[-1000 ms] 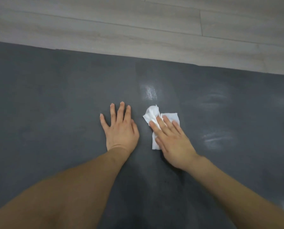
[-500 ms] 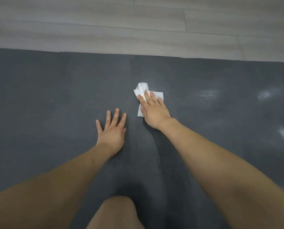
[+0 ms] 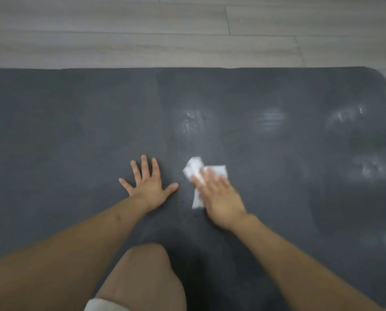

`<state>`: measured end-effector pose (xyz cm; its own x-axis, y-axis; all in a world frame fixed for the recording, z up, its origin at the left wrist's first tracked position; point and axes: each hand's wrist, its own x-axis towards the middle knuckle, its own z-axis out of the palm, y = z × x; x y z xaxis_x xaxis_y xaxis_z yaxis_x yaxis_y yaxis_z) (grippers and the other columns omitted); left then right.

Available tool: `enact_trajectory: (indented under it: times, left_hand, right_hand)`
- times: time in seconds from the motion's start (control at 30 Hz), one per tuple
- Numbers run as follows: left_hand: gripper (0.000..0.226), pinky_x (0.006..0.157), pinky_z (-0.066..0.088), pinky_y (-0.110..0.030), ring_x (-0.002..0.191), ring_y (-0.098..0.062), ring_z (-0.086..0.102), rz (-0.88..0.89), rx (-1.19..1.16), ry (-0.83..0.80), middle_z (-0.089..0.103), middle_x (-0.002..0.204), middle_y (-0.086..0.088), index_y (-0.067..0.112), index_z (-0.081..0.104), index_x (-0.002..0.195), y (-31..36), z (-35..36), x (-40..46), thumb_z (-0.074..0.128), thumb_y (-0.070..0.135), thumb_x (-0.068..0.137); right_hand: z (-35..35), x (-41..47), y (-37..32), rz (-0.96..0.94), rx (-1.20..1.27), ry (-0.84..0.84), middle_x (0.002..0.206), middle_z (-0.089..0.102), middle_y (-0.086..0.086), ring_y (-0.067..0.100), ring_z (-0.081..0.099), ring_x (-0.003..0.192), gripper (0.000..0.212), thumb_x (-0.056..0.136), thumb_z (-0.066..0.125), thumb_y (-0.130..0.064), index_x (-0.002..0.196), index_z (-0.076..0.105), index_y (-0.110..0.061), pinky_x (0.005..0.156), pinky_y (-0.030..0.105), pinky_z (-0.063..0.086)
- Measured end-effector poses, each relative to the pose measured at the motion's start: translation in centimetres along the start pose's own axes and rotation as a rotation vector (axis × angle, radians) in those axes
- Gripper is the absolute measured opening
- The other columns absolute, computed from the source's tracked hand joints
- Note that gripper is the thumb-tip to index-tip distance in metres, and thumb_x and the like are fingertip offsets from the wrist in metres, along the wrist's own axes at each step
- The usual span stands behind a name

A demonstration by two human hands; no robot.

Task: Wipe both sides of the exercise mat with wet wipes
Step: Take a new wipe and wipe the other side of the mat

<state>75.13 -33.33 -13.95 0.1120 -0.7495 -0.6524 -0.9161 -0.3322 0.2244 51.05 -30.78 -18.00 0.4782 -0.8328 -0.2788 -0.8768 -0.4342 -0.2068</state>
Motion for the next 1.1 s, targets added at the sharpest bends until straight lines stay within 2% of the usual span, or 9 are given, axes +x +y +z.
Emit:
enact_trajectory:
  times: [0.13,0.3,0.37,0.5,0.6,0.77,0.87,0.97,1.1]
  left_hand:
    - [0.162,0.105,-0.011,-0.082,0.131,-0.042,-0.053,-0.023,0.083,-0.238,-0.066,0.136,-0.007,0.02,-0.051,0.136,0.8,-0.2,0.1,0.068,0.092,0.052]
    - [0.171,0.102,-0.008,-0.085,0.126,-0.047,-0.055,-0.084,0.133,-0.288,-0.072,0.124,-0.01,0.019,-0.057,0.124,1.8,-0.6,-0.1,0.076,0.089,0.044]
    - [0.172,0.102,-0.006,-0.086,0.127,-0.047,-0.054,-0.101,0.15,-0.284,-0.072,0.124,-0.011,0.018,-0.057,0.126,2.0,-0.4,-0.2,0.077,0.088,0.044]
    - [0.174,0.103,-0.006,-0.084,0.129,-0.046,-0.054,-0.117,0.169,-0.281,-0.071,0.126,-0.01,0.018,-0.057,0.129,2.3,-0.5,0.0,0.078,0.087,0.043]
    - [0.173,0.104,-0.005,-0.084,0.13,-0.045,-0.053,-0.11,0.162,-0.275,-0.071,0.126,-0.008,0.021,-0.058,0.125,2.4,-0.5,-0.4,0.077,0.089,0.041]
    - [0.17,0.104,-0.004,-0.085,0.131,-0.046,-0.052,-0.1,0.179,-0.274,-0.073,0.117,-0.006,0.023,-0.059,0.12,2.4,-0.5,-0.5,0.074,0.091,0.039]
    - [0.172,0.104,-0.004,-0.085,0.132,-0.046,-0.051,-0.108,0.185,-0.269,-0.07,0.127,-0.008,0.023,-0.057,0.123,2.7,-0.4,-0.6,0.076,0.09,0.038]
    - [0.171,0.104,-0.003,-0.085,0.133,-0.046,-0.05,-0.114,0.178,-0.265,-0.068,0.132,-0.009,0.024,-0.057,0.123,2.7,-0.4,-0.7,0.076,0.09,0.038]
    - [0.174,0.105,-0.002,-0.084,0.135,-0.045,-0.049,-0.115,0.169,-0.235,-0.065,0.136,-0.009,0.022,-0.054,0.132,2.8,-0.3,-0.9,0.076,0.09,0.039]
  right_hand:
    - [-3.6,0.1,12.5,0.526,0.132,0.075,0.174,-0.003,0.003,0.024,-0.002,0.16,0.059,0.11,0.024,-0.033,0.165,0.004,-0.03,0.128,0.046,0.004]
    - [-4.3,-1.1,15.0,0.748,0.201,0.133,0.174,0.0,0.008,0.029,0.0,0.159,0.058,0.109,0.023,-0.029,0.164,0.008,-0.026,0.126,0.052,0.009]
    - [-3.8,0.2,10.3,0.716,0.19,0.157,0.173,0.001,0.012,0.035,0.002,0.159,0.064,0.103,0.025,-0.023,0.165,0.01,-0.02,0.125,0.056,0.011]
    - [-1.1,1.9,-1.2,0.258,0.149,0.131,0.174,-0.005,0.002,0.029,-0.009,0.159,0.064,0.107,0.031,-0.026,0.165,0.006,-0.024,0.128,0.05,-0.003]
    - [-1.0,1.8,0.2,0.118,0.133,0.103,0.173,-0.006,-0.006,0.019,-0.011,0.159,0.059,0.11,0.026,-0.032,0.165,0.004,-0.032,0.128,0.043,-0.007]
    - [-3.2,-2.0,16.0,0.509,0.097,0.189,0.172,0.008,0.015,0.029,0.005,0.16,0.058,0.111,0.028,-0.026,0.165,0.009,-0.024,0.127,0.05,0.009]
    - [-3.7,-3.8,19.8,0.691,0.168,0.218,0.173,0.007,0.011,0.029,0.006,0.159,0.054,0.11,0.023,-0.03,0.163,0.012,-0.027,0.126,0.051,0.012]
    - [-3.3,-1.8,15.1,0.786,0.171,0.23,0.173,0.0,0.012,0.033,0.001,0.159,0.063,0.107,0.031,-0.024,0.165,0.009,-0.02,0.126,0.055,0.01]
    - [-1.1,1.0,1.4,0.362,0.079,0.199,0.173,0.0,0.014,0.038,0.002,0.158,0.079,0.096,0.046,-0.021,0.165,0.008,-0.017,0.125,0.057,0.008]
